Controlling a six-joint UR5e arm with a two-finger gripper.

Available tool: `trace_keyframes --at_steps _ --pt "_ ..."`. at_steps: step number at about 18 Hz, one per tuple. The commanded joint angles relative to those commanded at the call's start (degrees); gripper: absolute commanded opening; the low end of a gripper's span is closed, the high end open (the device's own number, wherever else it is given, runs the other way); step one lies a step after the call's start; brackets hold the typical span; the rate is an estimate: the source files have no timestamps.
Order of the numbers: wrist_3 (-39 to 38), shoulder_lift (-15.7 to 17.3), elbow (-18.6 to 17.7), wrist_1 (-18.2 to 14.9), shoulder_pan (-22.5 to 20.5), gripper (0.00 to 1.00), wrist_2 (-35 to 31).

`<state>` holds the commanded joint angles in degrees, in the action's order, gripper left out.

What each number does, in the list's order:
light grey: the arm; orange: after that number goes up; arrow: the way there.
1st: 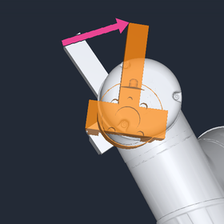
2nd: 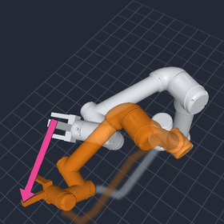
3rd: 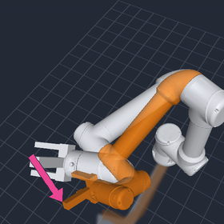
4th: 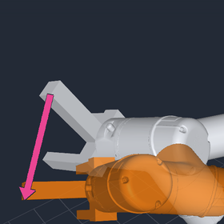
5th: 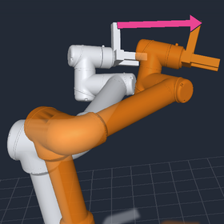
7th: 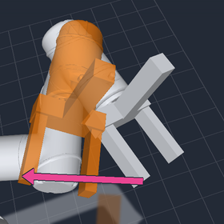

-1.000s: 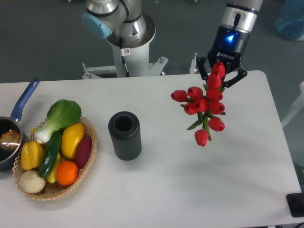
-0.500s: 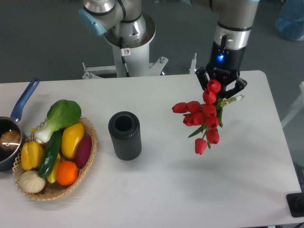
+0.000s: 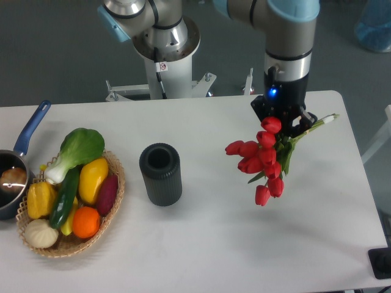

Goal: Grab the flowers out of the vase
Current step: 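Carry the tulip bunch away from the vase over the empty table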

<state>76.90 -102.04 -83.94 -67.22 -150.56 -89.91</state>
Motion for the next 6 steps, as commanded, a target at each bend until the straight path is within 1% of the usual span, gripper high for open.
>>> trace_keyframes --at_steps 1,2,6 --pt "-0.09 -0.09 0.62 -1.41 0.0 0.08 0.0" --pt "0.0 -0.35 0.97 -2.12 0.0 0.08 -0.35" --pt "-0.17 -0.44 0.63 -2.39 0.53 0.08 -1.23"
